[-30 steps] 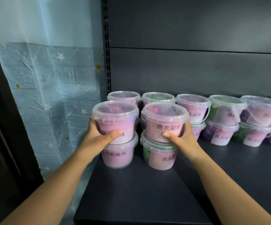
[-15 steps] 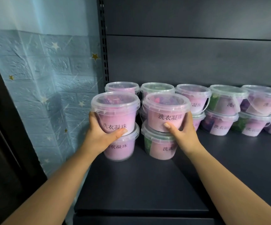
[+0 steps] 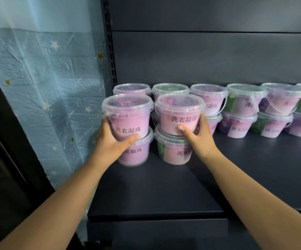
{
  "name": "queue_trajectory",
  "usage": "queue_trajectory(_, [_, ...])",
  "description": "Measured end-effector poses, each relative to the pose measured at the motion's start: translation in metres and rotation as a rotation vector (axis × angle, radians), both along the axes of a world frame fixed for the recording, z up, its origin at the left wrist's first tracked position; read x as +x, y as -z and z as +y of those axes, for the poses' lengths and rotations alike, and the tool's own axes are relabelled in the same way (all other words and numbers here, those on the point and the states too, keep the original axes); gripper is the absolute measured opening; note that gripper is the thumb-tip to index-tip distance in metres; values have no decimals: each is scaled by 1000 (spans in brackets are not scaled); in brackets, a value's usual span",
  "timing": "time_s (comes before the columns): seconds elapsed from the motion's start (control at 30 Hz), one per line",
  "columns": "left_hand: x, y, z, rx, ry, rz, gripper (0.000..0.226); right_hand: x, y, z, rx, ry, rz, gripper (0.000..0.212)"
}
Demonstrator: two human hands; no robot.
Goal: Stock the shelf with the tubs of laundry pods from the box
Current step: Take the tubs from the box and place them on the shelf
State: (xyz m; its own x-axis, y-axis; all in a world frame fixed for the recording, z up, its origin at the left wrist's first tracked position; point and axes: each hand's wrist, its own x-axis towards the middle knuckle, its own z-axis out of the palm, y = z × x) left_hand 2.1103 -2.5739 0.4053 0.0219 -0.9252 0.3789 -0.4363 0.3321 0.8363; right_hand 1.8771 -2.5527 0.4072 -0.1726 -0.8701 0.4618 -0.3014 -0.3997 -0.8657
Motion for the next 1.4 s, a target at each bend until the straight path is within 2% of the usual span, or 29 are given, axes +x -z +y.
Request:
queue_trajectory(0.07, [5,-2,13,-8,-18,-91,103,-2,-5,12,38,8,44,65])
queue_trajectory(0.17, [8,-2,50,13,-88,-56,82,-15,-7,40,99,33,139,44])
queue_trajectory(0.2, [7,-3,65,-2,-89,-24,60,-21,-7,52,132,52,177,44])
queue_trajectory(0.23, [5,-3,79,-17,-80,3,28,-28,-7,65,158,73,214,43])
queue_trajectory(0.27, [-3,-4,95,-40,-75,17,9,-38,-7,81,174,89,249,40])
queue_trajectory(0.33, [-28,-5,126,-57,-25,69,24,-64,-7,118,189,97,294,27])
queue_trajectory(0.43, [-92,-8,174,-45,148,75,15,-113,-7,189,186,152,379,9])
queue_trajectory(0.53, [-182,-5,220,-38,371,-19,14,-179,-1,271,224,282,537,13])
queue_trajectory(0.63, [-274,6,262,-87,628,-206,10,-240,9,357,274,463,666,15])
queue_trajectory(0.7, [-336,20,292,-49,793,-326,11,-280,20,418,335,600,720,13])
queue_trajectory(0.83, [-444,55,350,24,1054,-459,7,-343,51,528,633,747,575,23])
queue_trajectory(0.97, [-532,100,395,124,1265,-624,6,-395,90,612,866,922,456,22])
queue_trajectory(1.03, [-574,123,411,168,1339,-709,6,-419,116,643,952,1026,326,23])
queue_trajectory(1.13, [-633,157,428,239,1418,-761,9,-455,155,672,1053,1103,149,25])
queue_trajectory(1.27, [-718,206,438,364,1474,-771,15,-518,205,689,1194,1165,4,26])
queue_trajectory(1.4, [-807,263,426,545,1456,-875,13,-587,234,692,1309,1227,-128,26])
